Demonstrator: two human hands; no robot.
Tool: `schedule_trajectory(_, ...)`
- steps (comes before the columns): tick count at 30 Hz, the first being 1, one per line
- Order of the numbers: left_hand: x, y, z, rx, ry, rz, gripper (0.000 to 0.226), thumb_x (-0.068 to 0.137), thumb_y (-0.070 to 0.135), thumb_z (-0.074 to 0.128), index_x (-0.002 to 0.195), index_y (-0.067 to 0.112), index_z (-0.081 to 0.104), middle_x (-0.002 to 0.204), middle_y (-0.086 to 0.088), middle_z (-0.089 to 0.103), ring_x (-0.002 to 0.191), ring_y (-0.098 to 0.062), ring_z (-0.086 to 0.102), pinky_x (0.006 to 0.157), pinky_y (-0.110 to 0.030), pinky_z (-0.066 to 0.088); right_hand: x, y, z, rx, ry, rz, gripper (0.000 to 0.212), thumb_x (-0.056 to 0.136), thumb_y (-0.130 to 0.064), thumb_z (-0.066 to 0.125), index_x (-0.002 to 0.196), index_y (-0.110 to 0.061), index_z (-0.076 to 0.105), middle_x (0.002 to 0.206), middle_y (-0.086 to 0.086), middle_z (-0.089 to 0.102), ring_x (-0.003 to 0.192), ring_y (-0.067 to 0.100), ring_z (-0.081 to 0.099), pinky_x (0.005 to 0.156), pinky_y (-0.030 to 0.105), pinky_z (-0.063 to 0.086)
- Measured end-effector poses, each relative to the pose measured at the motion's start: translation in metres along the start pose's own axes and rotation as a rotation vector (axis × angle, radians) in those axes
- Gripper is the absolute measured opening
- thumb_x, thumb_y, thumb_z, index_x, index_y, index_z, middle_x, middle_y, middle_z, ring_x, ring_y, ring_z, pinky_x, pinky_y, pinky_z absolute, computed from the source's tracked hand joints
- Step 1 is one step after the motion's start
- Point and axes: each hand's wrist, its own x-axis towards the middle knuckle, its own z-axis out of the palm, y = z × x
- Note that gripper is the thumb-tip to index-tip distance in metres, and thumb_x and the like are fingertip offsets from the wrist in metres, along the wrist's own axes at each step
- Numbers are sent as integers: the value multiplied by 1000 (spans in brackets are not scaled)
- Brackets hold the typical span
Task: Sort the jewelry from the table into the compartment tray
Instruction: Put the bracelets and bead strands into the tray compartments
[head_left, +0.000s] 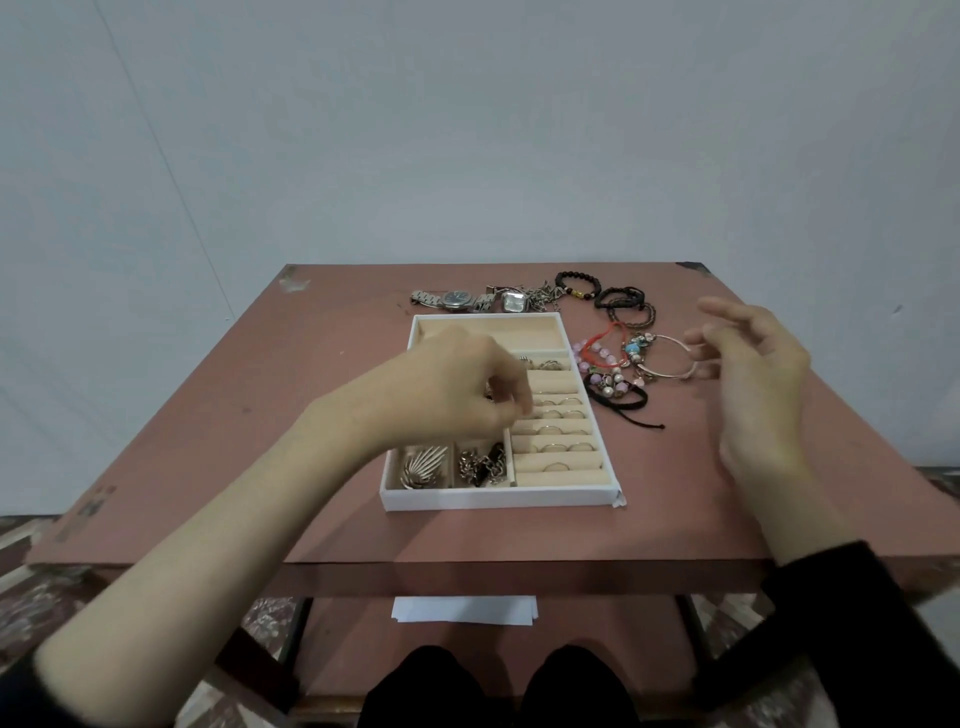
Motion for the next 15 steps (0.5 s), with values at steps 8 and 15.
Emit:
schedule_trajectory(8,70,25,19,-17,133,88,13,85,19,61,93,22,71,74,11,57,57,7,45,51,-1,33,48,2,-29,-831,-551,-209,17,81,-18,65,84,-34,71,79,-6,59,80,16,53,73,30,42)
schedule_trajectory(15,108,36,42,9,213,-27,13,78,15,62,83,21,72,77,3,64,81,-17,61,74,-27,50,50,13,-26,-1109,-643,-490,5,83,-28,63,80,-25,64,83,-1,53,88,17,43,77,42,44)
